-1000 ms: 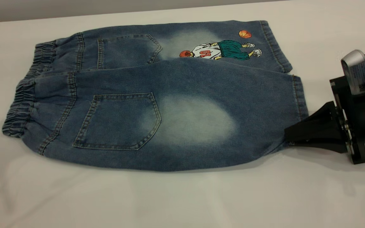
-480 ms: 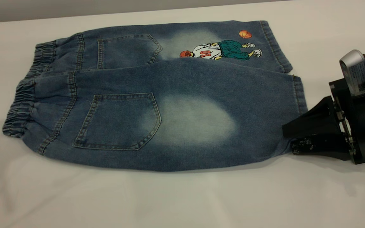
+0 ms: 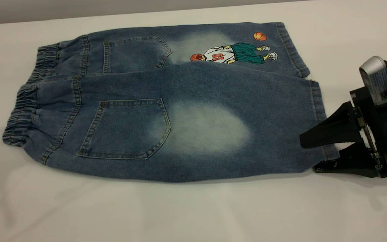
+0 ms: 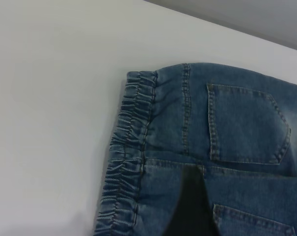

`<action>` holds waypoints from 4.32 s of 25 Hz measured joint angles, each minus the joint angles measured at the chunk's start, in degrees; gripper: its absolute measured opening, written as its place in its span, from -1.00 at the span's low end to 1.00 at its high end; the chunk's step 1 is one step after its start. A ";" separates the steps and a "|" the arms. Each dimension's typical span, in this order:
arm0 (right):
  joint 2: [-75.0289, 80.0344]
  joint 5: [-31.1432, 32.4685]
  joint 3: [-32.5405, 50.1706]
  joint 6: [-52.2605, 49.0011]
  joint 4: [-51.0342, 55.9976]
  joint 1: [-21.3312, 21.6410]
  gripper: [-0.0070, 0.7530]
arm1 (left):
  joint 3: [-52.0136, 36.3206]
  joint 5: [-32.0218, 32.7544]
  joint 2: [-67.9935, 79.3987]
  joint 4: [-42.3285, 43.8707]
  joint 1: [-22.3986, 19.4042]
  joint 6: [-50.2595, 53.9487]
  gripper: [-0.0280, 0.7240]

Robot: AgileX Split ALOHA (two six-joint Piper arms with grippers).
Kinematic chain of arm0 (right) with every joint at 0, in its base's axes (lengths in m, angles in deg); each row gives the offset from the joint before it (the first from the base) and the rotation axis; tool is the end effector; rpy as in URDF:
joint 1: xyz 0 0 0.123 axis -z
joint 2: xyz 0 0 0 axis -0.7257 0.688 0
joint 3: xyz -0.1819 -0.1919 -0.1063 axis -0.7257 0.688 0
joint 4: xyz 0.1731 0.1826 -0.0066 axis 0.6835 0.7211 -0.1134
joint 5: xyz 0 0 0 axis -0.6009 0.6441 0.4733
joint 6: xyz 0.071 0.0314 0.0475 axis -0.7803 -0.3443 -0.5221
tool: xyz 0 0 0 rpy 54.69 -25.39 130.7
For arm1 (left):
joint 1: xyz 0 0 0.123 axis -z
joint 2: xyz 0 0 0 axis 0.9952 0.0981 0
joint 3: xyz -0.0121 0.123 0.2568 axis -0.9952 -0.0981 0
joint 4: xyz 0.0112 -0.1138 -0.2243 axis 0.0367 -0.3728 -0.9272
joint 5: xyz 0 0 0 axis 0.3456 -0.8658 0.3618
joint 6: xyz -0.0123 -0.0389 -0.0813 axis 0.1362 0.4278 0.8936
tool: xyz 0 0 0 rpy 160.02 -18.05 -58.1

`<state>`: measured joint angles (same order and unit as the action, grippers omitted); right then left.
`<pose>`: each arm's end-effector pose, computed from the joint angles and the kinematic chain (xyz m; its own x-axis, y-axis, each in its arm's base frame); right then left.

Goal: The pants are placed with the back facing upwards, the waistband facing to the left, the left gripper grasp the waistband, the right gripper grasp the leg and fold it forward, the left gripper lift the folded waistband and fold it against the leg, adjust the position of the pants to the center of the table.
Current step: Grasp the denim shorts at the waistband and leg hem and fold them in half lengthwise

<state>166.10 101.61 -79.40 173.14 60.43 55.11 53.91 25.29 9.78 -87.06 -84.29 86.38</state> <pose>0.2437 0.0412 -0.0101 -0.9816 0.1597 0.1052 0.1734 0.5118 0.8414 0.2313 -0.0052 0.2594 -0.6019 -0.3098 -0.7360 -0.1517 0.9493 -0.2755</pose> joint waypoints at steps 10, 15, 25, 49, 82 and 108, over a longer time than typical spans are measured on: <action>-0.10 -3.91 0.06 -1.10 0.59 -0.05 -0.23 | 0.00 0.19 0.00 0.00 0.00 -0.36 0.40; -0.10 -3.98 0.10 1.03 0.35 -0.11 -0.88 | 0.00 0.24 0.00 0.00 0.00 -0.41 0.40; -11.25 -25.67 -0.10 -0.72 0.37 -0.02 -0.96 | 0.00 0.26 0.00 0.00 0.00 -0.41 0.40; -32.93 -18.51 0.02 -10.23 -8.40 -8.95 -0.96 | -0.18 3.37 1.09 0.01 0.00 -0.41 0.40; -32.97 -17.77 0.02 -10.11 -8.30 -9.08 -0.96 | -3.01 0.82 33.68 -7.71 16.07 -1.42 0.40; -32.97 -17.21 0.00 -10.11 -8.30 -9.08 -0.95 | -4.80 -7.87 43.39 -6.07 16.07 -1.48 0.40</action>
<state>133.13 84.39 -79.40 163.02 52.13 46.03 49.11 17.42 53.17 -93.13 -68.21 84.90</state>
